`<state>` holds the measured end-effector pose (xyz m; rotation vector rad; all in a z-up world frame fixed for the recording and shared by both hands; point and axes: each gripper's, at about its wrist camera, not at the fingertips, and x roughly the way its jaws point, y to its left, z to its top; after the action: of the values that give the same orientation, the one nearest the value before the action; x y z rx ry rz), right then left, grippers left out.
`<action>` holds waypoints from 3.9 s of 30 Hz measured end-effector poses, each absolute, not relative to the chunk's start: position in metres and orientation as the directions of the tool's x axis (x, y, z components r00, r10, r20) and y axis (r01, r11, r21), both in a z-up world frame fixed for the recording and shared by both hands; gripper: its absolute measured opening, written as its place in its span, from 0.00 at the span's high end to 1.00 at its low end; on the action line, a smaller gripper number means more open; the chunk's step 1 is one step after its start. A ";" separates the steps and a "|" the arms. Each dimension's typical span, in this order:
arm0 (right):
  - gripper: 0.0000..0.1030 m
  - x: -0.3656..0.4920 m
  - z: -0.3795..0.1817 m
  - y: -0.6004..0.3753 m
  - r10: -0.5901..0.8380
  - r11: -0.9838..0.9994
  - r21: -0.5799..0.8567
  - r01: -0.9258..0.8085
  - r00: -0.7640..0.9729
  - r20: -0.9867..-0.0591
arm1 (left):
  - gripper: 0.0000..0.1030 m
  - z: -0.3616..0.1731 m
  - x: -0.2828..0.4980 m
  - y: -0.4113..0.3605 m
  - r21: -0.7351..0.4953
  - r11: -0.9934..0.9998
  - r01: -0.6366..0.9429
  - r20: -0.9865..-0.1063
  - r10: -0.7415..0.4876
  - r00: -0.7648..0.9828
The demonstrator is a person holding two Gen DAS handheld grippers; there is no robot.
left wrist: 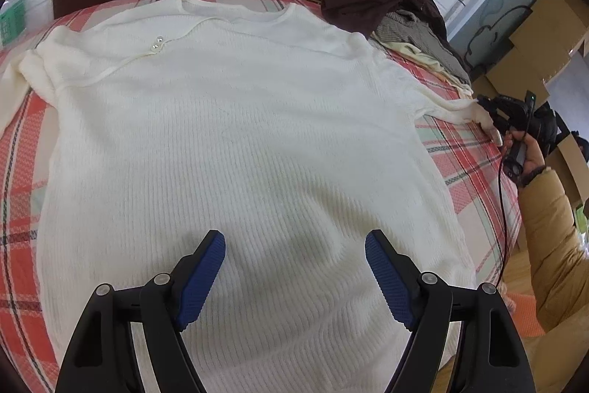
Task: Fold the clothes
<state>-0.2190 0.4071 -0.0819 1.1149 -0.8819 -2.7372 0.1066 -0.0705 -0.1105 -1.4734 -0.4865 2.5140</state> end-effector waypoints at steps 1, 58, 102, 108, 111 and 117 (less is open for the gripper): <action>0.92 -0.230 -0.083 0.401 -0.257 -0.853 0.502 -0.145 -0.720 -0.645 | 0.22 -0.111 0.106 -0.070 -0.370 -0.929 0.006 -0.813 0.321 -0.487; 0.38 -0.115 -0.038 0.126 -0.653 -0.706 0.388 0.593 -0.330 -0.682 | 0.21 -0.103 0.131 -0.114 -0.468 -0.883 0.026 -0.741 0.376 -0.556; 0.88 -0.103 -0.072 -0.129 -0.650 -0.434 0.455 0.778 0.079 -0.756 | 0.19 -0.108 0.170 -0.191 -0.531 -0.845 0.058 -0.680 0.384 -0.625; 0.83 -0.117 -0.088 -0.143 -0.683 -0.452 0.549 0.703 0.123 -0.720 | 0.19 -0.101 0.153 -0.193 -0.497 -0.867 0.041 -0.693 0.368 -0.620; 0.33 -0.126 -0.079 -0.137 -0.724 -0.448 0.598 0.665 0.122 -0.679 | 0.19 -0.094 0.139 -0.194 -0.475 -0.880 0.024 -0.694 0.358 -0.625; 0.30 -0.131 -0.061 -0.126 -0.731 -0.476 0.546 0.690 0.035 -0.682 | 0.19 -0.086 0.105 -0.197 -0.416 -0.910 0.007 -0.708 0.319 -0.631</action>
<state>-0.1309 -0.1255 -0.0611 1.2171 -0.0485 -1.6705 0.1049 -0.1969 -0.0858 -1.2516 -0.5756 2.6249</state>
